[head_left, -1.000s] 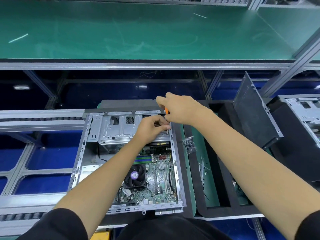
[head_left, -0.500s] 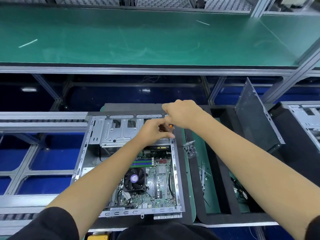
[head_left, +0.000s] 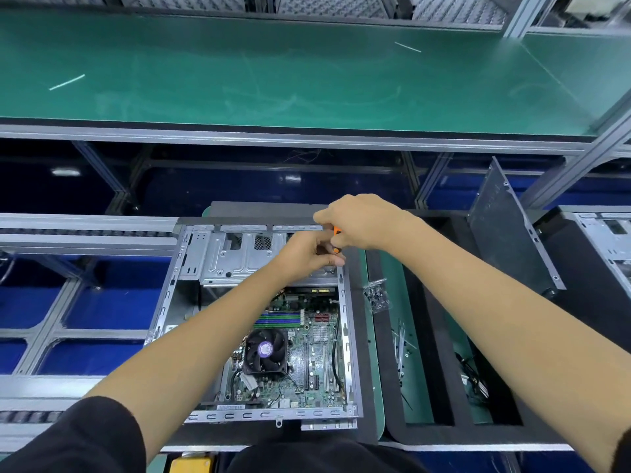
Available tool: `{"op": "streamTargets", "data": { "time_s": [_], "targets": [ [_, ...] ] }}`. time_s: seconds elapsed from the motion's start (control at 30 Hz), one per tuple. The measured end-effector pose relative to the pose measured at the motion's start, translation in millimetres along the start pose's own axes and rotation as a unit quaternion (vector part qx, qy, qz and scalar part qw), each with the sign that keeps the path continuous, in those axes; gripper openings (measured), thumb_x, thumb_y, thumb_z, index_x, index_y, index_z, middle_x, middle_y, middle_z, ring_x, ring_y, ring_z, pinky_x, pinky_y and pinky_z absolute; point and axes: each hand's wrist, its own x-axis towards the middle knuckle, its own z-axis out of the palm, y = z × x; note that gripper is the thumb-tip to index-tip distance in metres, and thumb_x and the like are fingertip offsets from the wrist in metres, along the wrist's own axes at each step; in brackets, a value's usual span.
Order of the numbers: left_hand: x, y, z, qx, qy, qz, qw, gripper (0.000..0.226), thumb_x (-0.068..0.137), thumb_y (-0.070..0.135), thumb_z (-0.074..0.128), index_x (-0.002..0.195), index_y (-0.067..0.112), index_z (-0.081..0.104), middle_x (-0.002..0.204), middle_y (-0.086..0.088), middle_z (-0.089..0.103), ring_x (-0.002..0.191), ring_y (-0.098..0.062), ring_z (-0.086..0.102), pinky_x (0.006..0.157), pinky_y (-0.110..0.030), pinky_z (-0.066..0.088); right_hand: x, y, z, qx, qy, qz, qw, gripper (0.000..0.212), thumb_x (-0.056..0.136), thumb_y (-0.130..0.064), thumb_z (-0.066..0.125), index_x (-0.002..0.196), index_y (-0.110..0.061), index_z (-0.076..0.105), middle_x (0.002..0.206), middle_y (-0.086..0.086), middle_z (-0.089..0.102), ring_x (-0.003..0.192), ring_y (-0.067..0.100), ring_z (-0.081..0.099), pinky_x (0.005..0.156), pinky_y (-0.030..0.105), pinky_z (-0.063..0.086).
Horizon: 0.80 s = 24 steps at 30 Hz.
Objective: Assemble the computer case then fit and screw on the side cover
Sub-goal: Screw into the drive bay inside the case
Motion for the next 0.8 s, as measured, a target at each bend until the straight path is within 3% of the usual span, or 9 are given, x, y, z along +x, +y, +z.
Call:
{"op": "streamTargets", "data": {
  "time_s": [0.13,0.2,0.3,0.43,0.5,0.6,0.67,0.8],
  "targets": [
    [0,8,-2,0.008,0.061,-0.001,0.998,0.045,0.060,0.051,0.093,0.086,0.020,0.072,0.079,0.005,0.073,0.076,-0.017,0.067,0.070,-0.033,0.052,3,-4,3,0.006,-0.013,0.043,0.999,0.003,0.088,-0.022,0.057,0.087,-0.021,0.053,0.069,-0.004,0.050,0.056,0.015,0.046,0.050,0.030,0.030],
    [-3,6,2,-0.001,0.077,0.008,0.997,0.041,0.063,0.048,0.092,0.084,0.019,0.073,0.076,0.005,0.072,0.069,-0.011,0.064,0.062,-0.026,0.049,3,-6,5,0.007,-0.008,0.053,0.999,0.010,0.089,-0.023,0.055,0.082,-0.022,0.048,0.070,-0.003,0.052,0.056,0.015,0.046,0.050,0.031,0.030],
    [-4,4,3,-0.012,0.081,0.015,0.997,0.029,0.071,0.036,0.091,0.082,0.016,0.073,0.070,0.008,0.069,0.057,0.000,0.055,0.053,-0.015,0.039,-1,-2,5,-0.030,0.015,0.012,0.999,0.016,0.088,-0.026,0.053,0.094,-0.025,0.039,0.069,-0.004,0.053,0.055,0.014,0.046,0.049,0.031,0.028],
    [-5,6,-7,-0.016,0.021,0.000,1.000,0.013,0.080,0.025,0.085,0.086,0.026,0.073,0.084,-0.002,0.075,0.081,-0.027,0.068,0.076,-0.047,0.054,-2,5,0,-0.078,0.021,-0.059,0.995,0.026,0.084,-0.015,0.055,0.095,-0.028,0.035,0.064,-0.005,0.047,0.052,0.017,0.045,0.047,0.030,0.026],
    [-4,9,-12,-0.021,-0.009,0.002,1.000,0.012,0.084,0.023,0.082,0.091,0.025,0.073,0.088,-0.004,0.075,0.086,-0.031,0.068,0.081,-0.052,0.054,2,6,0,-0.069,0.015,-0.046,0.996,0.022,0.085,-0.013,0.055,0.094,-0.027,0.040,0.066,-0.004,0.046,0.056,0.022,0.051,0.048,0.031,0.031],
    [-3,15,-15,-0.065,0.005,-0.011,0.998,0.034,0.075,0.020,0.090,0.101,0.013,0.068,0.090,-0.003,0.076,0.086,-0.024,0.072,0.080,-0.037,0.059,5,9,-3,-0.073,0.000,-0.026,0.997,0.010,0.090,-0.023,0.056,0.096,-0.027,0.050,0.069,-0.005,0.046,0.065,0.023,0.055,0.051,0.031,0.031],
    [-3,18,-11,-0.070,0.063,-0.013,0.995,0.044,0.062,0.027,0.097,0.092,0.014,0.068,0.083,0.000,0.076,0.079,-0.016,0.073,0.072,-0.023,0.056,4,11,-6,-0.095,-0.003,-0.001,0.995,0.005,0.092,-0.032,0.052,0.094,-0.033,0.056,0.067,-0.007,0.045,0.059,0.016,0.048,0.050,0.030,0.027],
    [-1,23,2,0.000,0.109,-0.015,0.994,0.044,0.057,0.040,0.098,0.078,0.017,0.066,0.068,0.009,0.071,0.060,0.000,0.062,0.058,-0.017,0.045,4,6,-2,-0.150,-0.014,0.017,0.988,0.023,0.090,-0.039,0.048,0.089,-0.028,0.068,0.065,-0.004,0.053,0.054,0.016,0.048,0.049,0.029,0.026]
  ]
}}
